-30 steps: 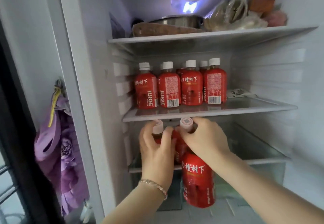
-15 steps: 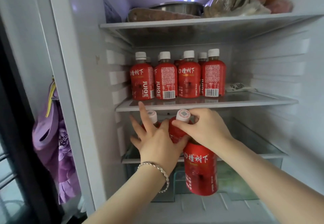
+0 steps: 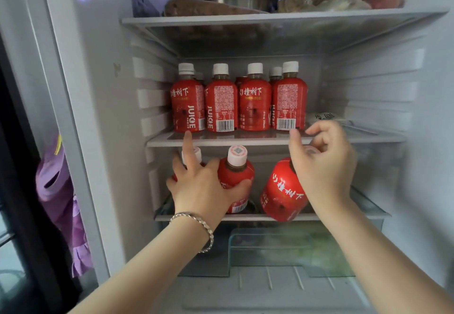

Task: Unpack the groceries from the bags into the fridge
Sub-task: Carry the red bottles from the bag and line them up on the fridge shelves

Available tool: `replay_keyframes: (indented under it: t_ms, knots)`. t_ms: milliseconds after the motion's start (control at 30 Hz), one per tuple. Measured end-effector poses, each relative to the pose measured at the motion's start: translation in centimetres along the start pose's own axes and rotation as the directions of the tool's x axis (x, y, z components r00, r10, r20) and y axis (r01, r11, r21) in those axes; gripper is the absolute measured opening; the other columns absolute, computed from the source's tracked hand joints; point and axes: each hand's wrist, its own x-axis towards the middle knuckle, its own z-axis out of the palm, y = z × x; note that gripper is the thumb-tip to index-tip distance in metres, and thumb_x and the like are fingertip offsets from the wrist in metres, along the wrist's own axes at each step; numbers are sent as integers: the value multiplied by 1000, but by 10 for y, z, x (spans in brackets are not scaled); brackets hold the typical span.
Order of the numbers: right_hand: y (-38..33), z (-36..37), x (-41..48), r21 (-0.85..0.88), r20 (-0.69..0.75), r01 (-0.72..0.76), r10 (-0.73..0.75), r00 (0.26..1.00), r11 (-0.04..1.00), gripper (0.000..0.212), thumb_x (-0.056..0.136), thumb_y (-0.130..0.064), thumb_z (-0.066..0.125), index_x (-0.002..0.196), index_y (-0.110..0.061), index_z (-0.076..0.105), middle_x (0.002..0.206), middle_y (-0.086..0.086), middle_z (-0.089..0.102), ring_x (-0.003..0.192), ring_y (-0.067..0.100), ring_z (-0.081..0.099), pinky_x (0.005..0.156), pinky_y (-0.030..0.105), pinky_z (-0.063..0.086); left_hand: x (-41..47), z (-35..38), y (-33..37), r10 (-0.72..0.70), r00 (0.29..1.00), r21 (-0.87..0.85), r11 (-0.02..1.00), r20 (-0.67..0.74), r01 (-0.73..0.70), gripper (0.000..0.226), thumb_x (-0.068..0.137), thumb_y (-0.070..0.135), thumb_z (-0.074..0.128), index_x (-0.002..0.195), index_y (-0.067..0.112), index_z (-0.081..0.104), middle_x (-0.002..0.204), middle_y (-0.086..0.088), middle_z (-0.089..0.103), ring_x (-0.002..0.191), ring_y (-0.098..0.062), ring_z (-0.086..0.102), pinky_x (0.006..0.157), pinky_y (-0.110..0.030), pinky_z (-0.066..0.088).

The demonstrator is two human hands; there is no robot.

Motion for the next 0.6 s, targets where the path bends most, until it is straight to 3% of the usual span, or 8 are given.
replay_keyframes:
  t_ms: [167, 300, 400, 467, 533, 600]
  knots:
    - [4, 17, -4, -197, 16, 60, -58, 998, 978, 41, 77, -47, 70, 68, -16, 45, 52, -8, 45, 46, 13, 43, 44, 13, 21, -2, 1, 1, -3, 1000, 12, 1000, -7, 3, 63, 70, 76, 50, 118, 36, 53, 149, 6, -25, 139, -34, 10, 108, -49, 26]
    - [6, 18, -17, -352, 60, 143, -130, 990, 925, 48, 74, -60, 58, 78, -13, 59, 68, 1, 66, 71, 28, 61, 50, 24, 38, -2, 2, 1, -6, 1000, 19, 1000, -21, 6, 63, 69, 78, 49, 116, 35, 54, 150, 6, -19, 136, -32, 18, 106, -46, 27]
    - [1, 5, -36, -302, 97, 72, -45, 994, 951, 50, 75, -54, 63, 98, -11, 62, 88, 5, 70, 88, 30, 63, 64, 33, 48, -1, 2, 1, -5, 1000, 33, 999, -28, 6, 64, 69, 79, 49, 116, 35, 53, 150, 7, -18, 135, -32, 20, 106, -46, 27]
    - [-5, 1, -33, -271, 187, -80, 134, 973, 959, 38, 77, -50, 63, 93, -15, 62, 80, 2, 67, 80, 28, 64, 63, 29, 44, 0, 1, 0, -2, 1000, 21, 1000, -26, 3, 64, 69, 78, 49, 116, 36, 53, 149, 8, -18, 135, -32, 20, 106, -46, 27]
    - [-1, 10, -16, -230, 358, -375, 437, 825, 898, 36, 80, -52, 60, 84, -16, 61, 76, -1, 65, 76, 24, 64, 63, 29, 44, 1, 1, 1, 0, 1000, 0, 1000, -18, 0, 63, 69, 78, 50, 117, 36, 53, 149, 9, -18, 134, -32, 21, 106, -46, 28]
    - [7, 21, -2, -177, 473, -606, 607, 639, 776, 34, 80, -49, 63, 87, -15, 61, 80, 0, 65, 75, 18, 62, 62, 28, 44, 0, 1, 0, -1, 1000, -8, 1000, -9, 1, 63, 68, 77, 51, 117, 37, 54, 149, 10, -17, 133, -31, 22, 105, -45, 28]
